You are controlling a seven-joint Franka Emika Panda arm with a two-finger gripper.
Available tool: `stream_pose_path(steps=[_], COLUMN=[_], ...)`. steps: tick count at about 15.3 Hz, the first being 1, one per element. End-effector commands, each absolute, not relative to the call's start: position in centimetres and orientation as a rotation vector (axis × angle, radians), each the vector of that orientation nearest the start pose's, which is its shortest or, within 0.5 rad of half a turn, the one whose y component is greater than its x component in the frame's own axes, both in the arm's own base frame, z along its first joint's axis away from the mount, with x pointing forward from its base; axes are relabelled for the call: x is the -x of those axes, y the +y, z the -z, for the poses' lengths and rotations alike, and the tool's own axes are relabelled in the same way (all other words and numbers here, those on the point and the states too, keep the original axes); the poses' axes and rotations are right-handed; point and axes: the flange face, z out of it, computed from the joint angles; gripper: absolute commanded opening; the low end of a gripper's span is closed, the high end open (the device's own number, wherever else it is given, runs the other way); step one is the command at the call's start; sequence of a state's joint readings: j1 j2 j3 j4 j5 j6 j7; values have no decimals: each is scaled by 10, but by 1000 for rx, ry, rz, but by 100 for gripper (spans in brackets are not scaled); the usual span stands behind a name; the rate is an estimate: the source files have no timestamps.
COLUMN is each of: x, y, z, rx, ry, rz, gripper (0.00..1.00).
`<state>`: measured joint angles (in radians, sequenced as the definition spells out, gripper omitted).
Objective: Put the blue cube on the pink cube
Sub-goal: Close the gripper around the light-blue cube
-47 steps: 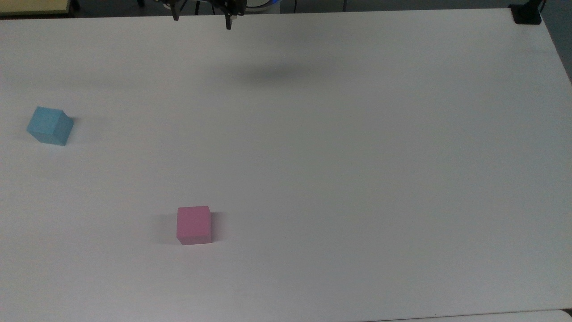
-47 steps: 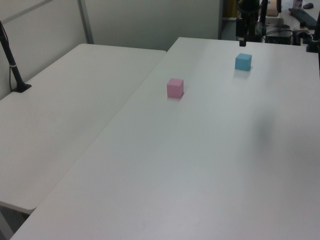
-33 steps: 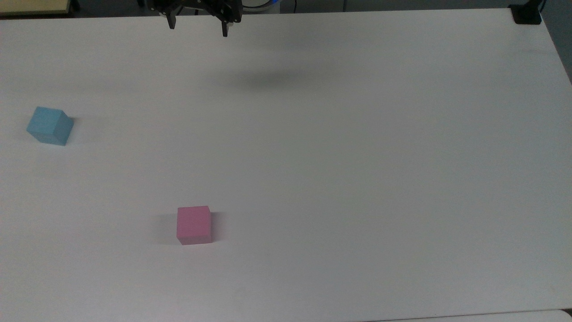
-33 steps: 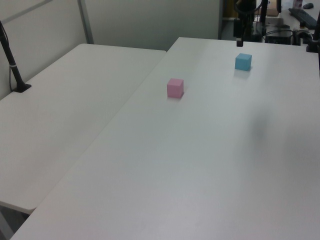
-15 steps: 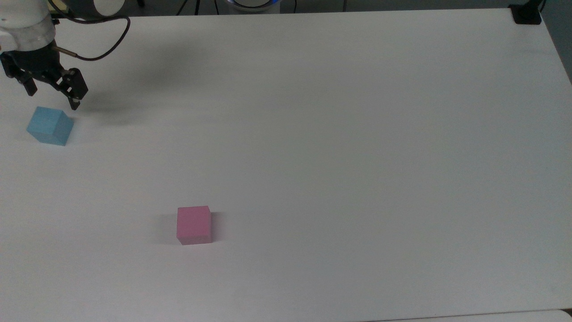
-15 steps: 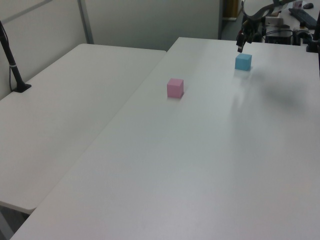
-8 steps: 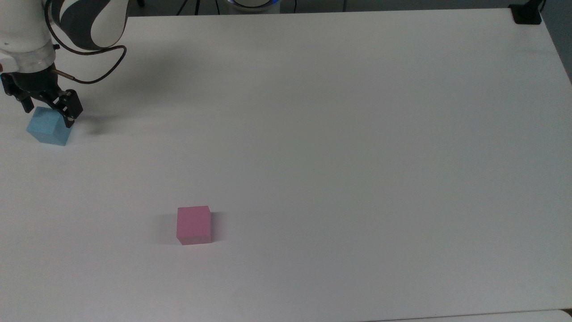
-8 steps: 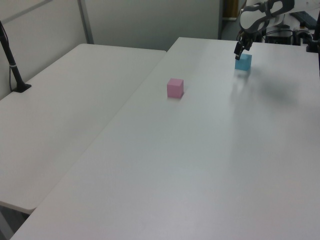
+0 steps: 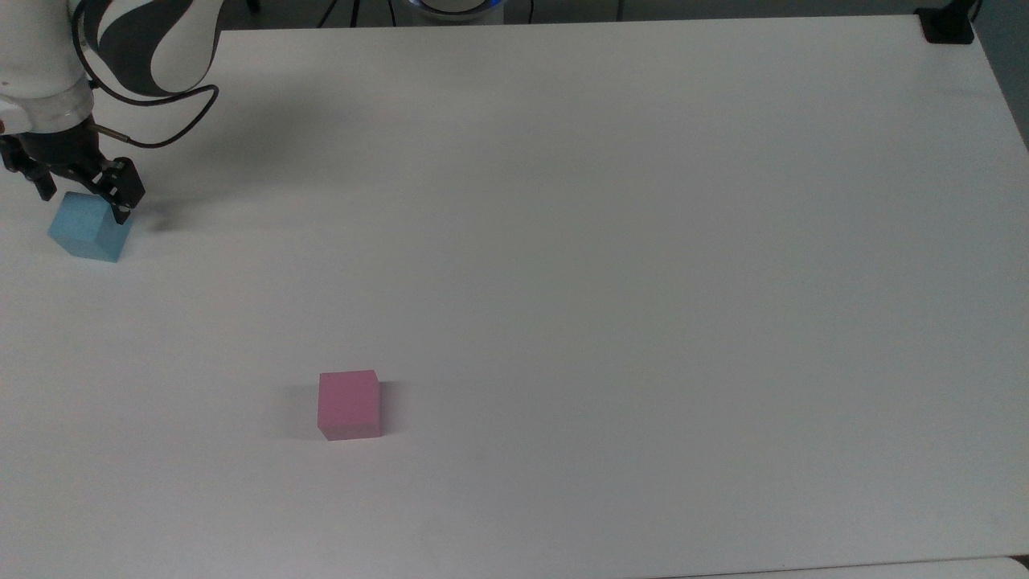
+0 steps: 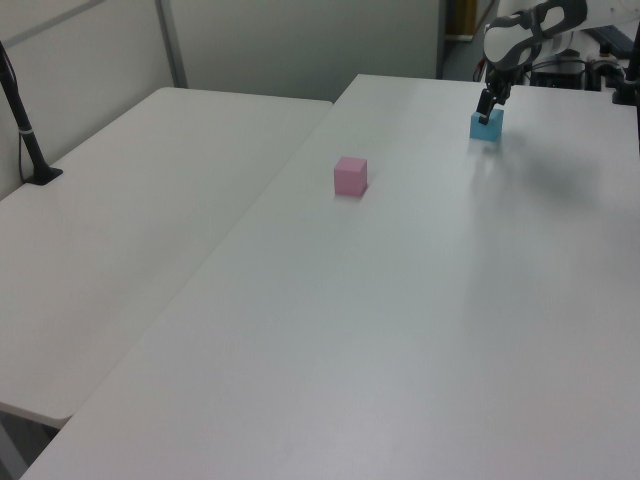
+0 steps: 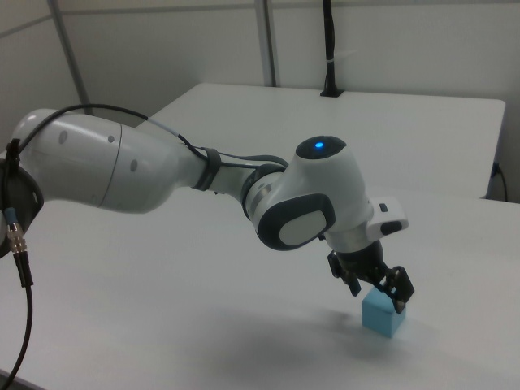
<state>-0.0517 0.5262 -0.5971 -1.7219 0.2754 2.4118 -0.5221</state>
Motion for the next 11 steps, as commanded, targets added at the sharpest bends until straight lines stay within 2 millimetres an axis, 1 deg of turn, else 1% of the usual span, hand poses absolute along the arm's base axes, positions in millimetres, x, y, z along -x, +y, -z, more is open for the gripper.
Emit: stream_pose_path(steps=[1, 2, 3, 4, 5, 6, 8, 9, 11], x=[-578, -581, -584, -587, -587, -588, -591, -594, -606], y=[-374, -373, -371, -369, -370, -369, -360, -350, -316], z=[-327, -321, -315, -313, -317, -326, -361, -377, -407], rx=[3332, 3341, 3350, 3350, 3341, 3324, 3290, 3264, 3207], ry=[313, 319, 312, 308, 323, 333, 333, 316, 262], rz=[314, 326, 336, 350, 368, 405, 489, 498, 537], gripper=[100, 99, 86, 46, 26, 16, 16, 16, 18])
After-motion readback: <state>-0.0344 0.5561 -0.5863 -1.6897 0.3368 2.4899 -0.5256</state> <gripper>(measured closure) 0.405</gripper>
